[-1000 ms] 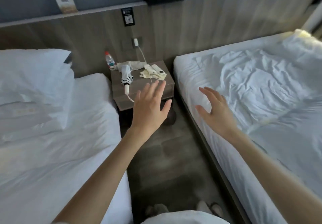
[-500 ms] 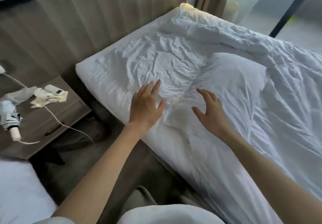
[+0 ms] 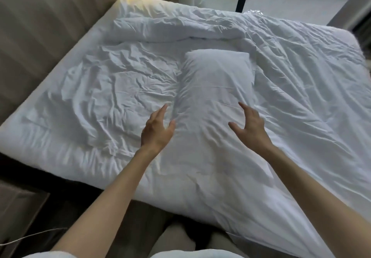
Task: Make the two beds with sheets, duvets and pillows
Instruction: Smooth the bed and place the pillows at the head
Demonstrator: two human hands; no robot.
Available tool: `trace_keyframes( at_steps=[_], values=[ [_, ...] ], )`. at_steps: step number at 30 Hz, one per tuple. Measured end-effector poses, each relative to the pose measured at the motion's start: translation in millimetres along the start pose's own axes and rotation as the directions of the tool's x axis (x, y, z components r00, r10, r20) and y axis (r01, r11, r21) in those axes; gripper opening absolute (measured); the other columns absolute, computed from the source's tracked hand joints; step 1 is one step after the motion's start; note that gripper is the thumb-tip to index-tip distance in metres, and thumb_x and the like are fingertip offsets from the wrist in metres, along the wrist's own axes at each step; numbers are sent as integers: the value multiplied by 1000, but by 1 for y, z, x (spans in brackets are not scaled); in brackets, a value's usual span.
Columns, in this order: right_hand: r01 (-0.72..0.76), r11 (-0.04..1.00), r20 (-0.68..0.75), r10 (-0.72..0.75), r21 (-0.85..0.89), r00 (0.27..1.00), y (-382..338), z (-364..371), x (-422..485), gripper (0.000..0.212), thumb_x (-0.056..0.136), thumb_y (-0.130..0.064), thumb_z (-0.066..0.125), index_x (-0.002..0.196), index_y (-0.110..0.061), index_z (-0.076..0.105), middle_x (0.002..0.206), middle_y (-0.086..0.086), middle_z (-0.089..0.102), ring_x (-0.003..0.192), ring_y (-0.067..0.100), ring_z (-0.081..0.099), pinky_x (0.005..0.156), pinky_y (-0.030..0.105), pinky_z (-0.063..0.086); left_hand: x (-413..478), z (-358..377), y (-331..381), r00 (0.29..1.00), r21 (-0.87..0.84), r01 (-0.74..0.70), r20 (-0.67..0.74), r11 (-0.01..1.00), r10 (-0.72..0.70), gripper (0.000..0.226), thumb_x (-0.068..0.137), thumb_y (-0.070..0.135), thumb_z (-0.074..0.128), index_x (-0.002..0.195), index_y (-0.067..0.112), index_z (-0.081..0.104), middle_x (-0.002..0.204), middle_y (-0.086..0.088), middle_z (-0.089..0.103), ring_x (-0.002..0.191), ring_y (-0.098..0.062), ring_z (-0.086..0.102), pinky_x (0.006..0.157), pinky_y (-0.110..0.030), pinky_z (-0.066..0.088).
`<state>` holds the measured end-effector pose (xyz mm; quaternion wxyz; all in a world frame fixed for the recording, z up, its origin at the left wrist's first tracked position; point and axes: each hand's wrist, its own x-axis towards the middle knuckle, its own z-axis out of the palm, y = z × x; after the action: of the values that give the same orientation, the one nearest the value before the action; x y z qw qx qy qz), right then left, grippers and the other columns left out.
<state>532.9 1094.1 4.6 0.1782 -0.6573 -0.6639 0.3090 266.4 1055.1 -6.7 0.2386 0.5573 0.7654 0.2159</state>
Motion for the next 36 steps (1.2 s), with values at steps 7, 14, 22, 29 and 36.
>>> trace_keyframes(
  at_steps=[7, 14, 22, 29, 36],
  values=[
    [-256, 964, -16, 258, 78, 966, 22, 19, 85, 77, 91, -43, 60, 153, -28, 18, 157, 7, 21, 144, 32, 19, 114, 45, 19, 93, 24, -19, 981, -109, 129, 157, 986, -111, 66, 95, 47, 53, 152, 30, 26, 152, -5, 35, 136, -24, 39, 105, -39, 36],
    [-471, 864, 31, 474, 177, 880, 70, 65, 170, 92, 84, -58, 64, 153, -36, 7, 161, 6, 10, 144, 40, 16, 113, 56, 22, 174, 93, -40, 934, -196, 304, 257, 932, -250, 75, 90, 56, 55, 153, 33, 21, 157, -3, 27, 144, -23, 27, 114, -40, 30],
    [-526, 850, 0, 526, -20, 851, 140, 128, 242, 132, 50, -78, 75, 138, -60, -21, 161, 8, -15, 145, 46, 3, 110, 70, 13, 254, 206, -57, 865, -245, 455, 349, 856, -360, 129, 53, 80, 70, 154, 38, 3, 160, -9, 20, 145, -26, 24, 118, -43, 23],
    [-584, 811, -228, 563, -33, 795, 178, 164, 268, 140, 42, -80, 74, 144, -54, -19, 157, 17, 12, 136, 45, 27, 104, 63, 26, 276, 260, -80, 935, -170, 351, 121, 921, -334, 134, 44, 82, 73, 153, 39, 8, 144, -11, 39, 127, -32, 47, 107, -48, 38],
    [-497, 867, -193, 494, 33, 848, 176, 139, 260, 125, 47, -76, 77, 145, -47, 6, 131, 17, 49, 121, 41, 47, 100, 50, 41, 276, 242, -74, 950, -323, 307, 159, 895, -268, 124, 54, 63, 84, 152, 43, 11, 149, 2, 42, 132, -25, 45, 104, -34, 38]
  ],
)
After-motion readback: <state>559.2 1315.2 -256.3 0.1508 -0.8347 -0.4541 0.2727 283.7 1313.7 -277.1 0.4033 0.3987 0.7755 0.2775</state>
